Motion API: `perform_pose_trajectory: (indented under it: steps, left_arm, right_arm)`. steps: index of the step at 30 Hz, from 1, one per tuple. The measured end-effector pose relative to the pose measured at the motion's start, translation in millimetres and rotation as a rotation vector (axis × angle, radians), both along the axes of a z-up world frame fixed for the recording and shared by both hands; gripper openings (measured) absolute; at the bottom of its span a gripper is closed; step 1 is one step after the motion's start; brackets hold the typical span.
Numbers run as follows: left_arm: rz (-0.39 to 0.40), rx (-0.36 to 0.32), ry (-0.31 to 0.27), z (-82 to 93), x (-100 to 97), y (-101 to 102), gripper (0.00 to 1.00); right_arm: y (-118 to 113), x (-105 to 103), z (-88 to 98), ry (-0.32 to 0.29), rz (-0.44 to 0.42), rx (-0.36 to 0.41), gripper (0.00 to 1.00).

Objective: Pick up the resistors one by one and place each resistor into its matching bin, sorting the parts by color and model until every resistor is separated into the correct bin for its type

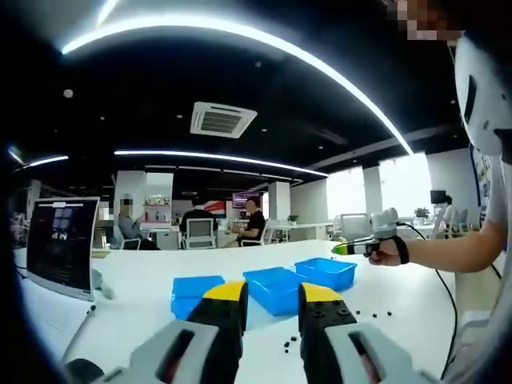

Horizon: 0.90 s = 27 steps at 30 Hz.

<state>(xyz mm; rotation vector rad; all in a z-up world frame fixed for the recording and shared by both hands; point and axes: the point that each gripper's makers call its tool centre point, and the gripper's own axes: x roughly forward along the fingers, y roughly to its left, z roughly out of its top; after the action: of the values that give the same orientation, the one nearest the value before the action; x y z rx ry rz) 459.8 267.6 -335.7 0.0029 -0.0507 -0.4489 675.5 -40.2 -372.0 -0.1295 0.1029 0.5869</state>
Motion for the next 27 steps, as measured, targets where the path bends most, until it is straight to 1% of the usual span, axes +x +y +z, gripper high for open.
perform_pose_trajectory:
  steps: [1, 3, 5, 9, 14, 20, 24, 27]
  left_arm:
    - [0.000, 0.000, 0.000, 0.3, -0.8, 0, 0.27]
    - [0.001, 0.001, -0.001, 1.1, -1.6, 1, 0.27]
    - [0.004, -0.001, -0.004, 2.0, -2.0, 1, 0.27]
    - [0.006, -0.005, -0.001, 0.8, -0.6, 1, 0.27]
    - [0.002, -0.005, -0.010, 3.5, -1.9, -1, 0.27]
    - [0.010, -0.007, -0.005, 1.6, -2.9, 3, 0.27]
    - [0.011, -0.008, -0.003, 0.2, -2.9, 6, 0.27]
    - [0.010, -0.011, -0.004, -0.4, -2.8, 6, 0.27]
  right_arm:
    - [-3, 2, 0.8, -0.006, -0.015, 0.005, 0.45]
    - [-8, 1, 1.8, 0.002, -0.020, 0.022, 0.41]
    - [-9, 0, 4.8, -0.007, -0.023, 0.033, 0.41]
    - [-8, -5, 9.3, -0.023, -0.012, 0.028, 0.37]
    - [0, -14, 13.1, -0.042, 0.031, 0.010, 0.33]
    - [3, -23, 14.2, -0.045, 0.064, -0.016, 0.32]
    - [14, -40, 20.4, -0.052, 0.131, -0.030, 0.30]
    - [26, -54, 21.5, -0.027, 0.194, -0.038, 0.23]
